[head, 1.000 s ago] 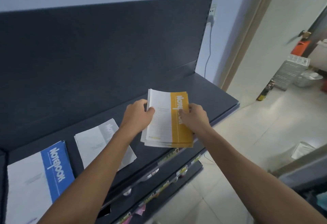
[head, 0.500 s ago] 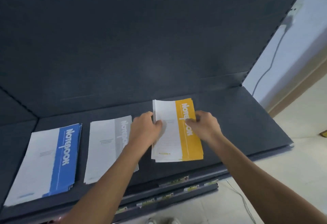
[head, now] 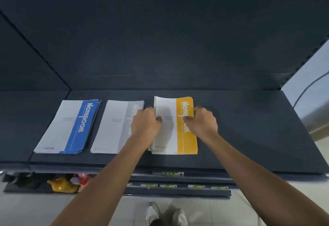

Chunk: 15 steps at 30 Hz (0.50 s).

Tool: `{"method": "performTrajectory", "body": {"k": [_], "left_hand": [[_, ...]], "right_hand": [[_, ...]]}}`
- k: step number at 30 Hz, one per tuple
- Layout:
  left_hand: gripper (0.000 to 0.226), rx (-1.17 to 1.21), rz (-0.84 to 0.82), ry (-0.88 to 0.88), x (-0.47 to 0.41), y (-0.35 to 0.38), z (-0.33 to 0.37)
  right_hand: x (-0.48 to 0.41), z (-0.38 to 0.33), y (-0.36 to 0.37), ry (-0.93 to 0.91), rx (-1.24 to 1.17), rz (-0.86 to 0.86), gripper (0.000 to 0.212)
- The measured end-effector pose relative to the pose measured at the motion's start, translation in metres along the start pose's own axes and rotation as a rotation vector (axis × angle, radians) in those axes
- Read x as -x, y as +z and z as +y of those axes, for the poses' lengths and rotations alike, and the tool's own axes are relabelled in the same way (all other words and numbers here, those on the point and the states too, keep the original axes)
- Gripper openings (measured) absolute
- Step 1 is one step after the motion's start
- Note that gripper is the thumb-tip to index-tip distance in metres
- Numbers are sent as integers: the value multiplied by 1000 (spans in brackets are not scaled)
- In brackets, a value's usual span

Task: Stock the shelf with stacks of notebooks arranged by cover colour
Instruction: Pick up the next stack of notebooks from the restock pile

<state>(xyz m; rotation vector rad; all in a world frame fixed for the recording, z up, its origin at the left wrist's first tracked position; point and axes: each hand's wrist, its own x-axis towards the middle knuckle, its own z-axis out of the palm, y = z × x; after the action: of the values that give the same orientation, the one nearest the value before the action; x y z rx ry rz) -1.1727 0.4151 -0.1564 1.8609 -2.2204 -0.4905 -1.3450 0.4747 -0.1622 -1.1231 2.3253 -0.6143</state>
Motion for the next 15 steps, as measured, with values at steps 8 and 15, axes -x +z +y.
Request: {"method": "performTrajectory", "body": {"k": [8,15], "left_hand": [[34,-57,102,-3,8,-4,-5],[28,14,187,-80,8,-55,-51]], "right_hand": [[0,0,4,-83,184,47,40],[3,-39,8,-314,238,134,44]]}}
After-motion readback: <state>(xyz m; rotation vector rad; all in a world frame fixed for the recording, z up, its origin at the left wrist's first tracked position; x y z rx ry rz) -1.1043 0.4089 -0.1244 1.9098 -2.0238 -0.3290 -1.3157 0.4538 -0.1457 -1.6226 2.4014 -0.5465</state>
